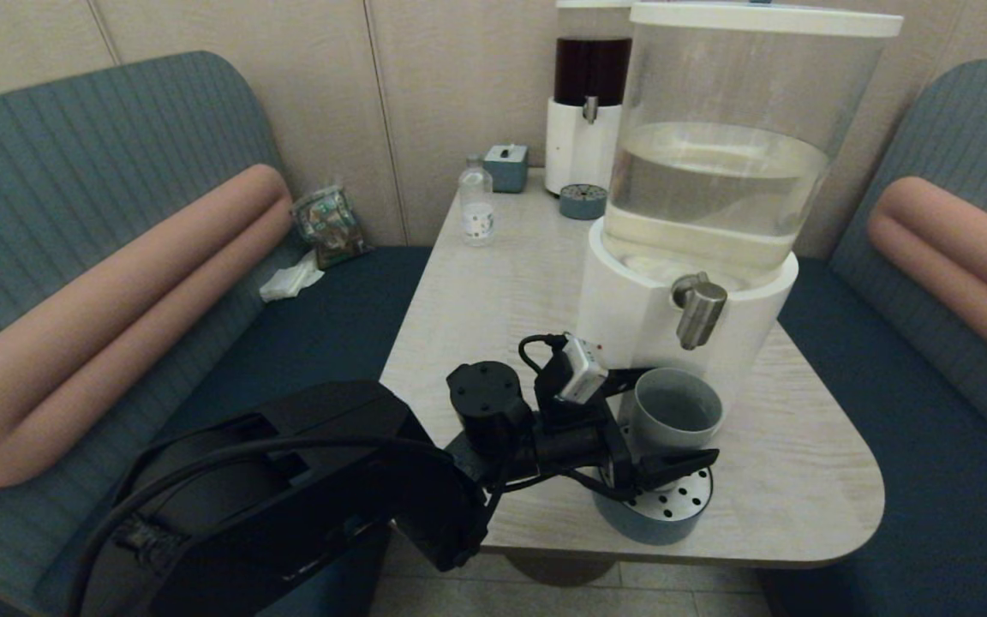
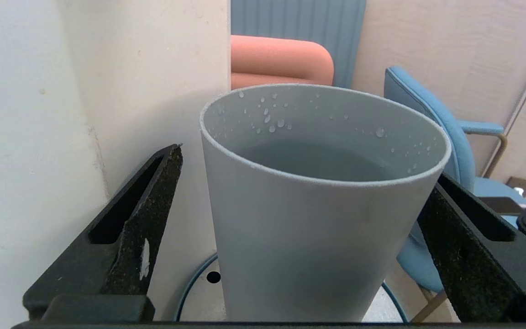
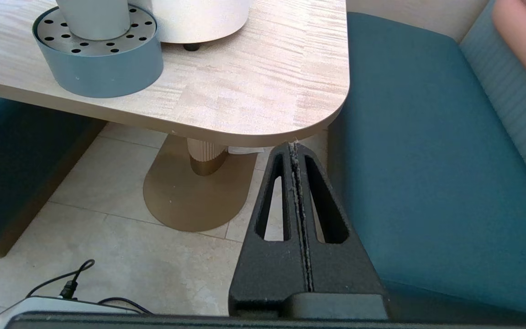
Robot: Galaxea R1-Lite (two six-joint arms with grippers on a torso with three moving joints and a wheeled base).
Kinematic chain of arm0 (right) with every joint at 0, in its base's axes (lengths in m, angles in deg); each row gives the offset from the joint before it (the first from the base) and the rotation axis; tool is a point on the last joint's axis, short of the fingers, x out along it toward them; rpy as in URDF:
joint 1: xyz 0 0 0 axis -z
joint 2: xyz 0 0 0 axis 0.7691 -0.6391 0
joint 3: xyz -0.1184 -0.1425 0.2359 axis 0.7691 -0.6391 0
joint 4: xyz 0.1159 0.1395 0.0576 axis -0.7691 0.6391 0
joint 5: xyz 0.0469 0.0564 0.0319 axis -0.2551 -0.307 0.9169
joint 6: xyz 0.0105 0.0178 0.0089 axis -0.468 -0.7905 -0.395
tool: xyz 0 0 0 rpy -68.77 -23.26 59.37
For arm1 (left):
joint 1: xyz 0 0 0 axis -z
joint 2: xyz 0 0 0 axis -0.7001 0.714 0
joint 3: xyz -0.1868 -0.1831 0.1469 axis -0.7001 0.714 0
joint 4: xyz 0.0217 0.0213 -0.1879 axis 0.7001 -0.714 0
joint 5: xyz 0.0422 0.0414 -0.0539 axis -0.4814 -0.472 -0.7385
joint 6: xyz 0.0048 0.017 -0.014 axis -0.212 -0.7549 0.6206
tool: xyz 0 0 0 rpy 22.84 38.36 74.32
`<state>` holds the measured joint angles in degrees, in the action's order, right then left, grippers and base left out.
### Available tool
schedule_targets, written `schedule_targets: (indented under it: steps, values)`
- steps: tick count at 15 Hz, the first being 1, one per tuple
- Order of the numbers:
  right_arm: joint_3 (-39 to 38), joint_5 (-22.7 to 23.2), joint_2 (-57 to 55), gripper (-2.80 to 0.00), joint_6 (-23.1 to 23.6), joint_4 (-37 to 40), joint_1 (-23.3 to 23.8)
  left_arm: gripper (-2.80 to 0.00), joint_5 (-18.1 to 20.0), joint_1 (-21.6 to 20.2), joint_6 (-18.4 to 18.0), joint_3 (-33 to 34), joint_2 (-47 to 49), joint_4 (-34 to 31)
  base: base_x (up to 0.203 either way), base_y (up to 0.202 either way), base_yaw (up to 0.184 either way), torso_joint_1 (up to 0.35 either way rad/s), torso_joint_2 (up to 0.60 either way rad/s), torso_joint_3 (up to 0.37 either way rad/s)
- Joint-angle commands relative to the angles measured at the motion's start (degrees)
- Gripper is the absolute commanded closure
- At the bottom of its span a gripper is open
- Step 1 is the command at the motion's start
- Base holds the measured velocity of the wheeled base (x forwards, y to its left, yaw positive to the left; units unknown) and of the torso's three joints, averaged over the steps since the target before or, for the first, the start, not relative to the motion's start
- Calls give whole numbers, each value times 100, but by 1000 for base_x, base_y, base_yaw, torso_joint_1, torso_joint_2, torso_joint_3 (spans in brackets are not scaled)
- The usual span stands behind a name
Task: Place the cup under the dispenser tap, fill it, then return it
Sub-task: Place the cup next to the water dispenser
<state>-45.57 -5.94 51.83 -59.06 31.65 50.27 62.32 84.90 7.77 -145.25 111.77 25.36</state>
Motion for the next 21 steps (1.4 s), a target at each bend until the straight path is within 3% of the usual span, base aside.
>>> schedule_targets:
  steps: [1, 6, 7, 8, 14, 21]
  values:
    - [0, 5, 2, 0, 6, 1, 0, -280, 14, 6, 10, 9, -12, 40, 0, 0, 0, 0, 0, 0]
    - [0, 5, 2, 0, 6, 1, 0, -280, -48, 6, 19, 9, 32, 15, 0, 0, 0, 0, 0, 0]
    - [0, 5, 2, 0, 6, 1, 0, -34, -48, 13, 19, 16, 32, 13, 0, 0, 0, 0, 0, 0]
    - [0, 5, 2, 0, 6, 1, 0, 0, -48, 6, 19, 18, 23, 13, 0, 0, 0, 0, 0, 0]
    - [0, 5, 2, 0, 6, 1, 0, 0, -48, 6, 28, -38, -3, 27, 0, 0, 0, 0, 0, 0]
    - [6, 5, 2, 0, 6, 1, 0, 0, -48, 6, 43, 515, -412, 52, 0, 0, 0, 0, 0, 0]
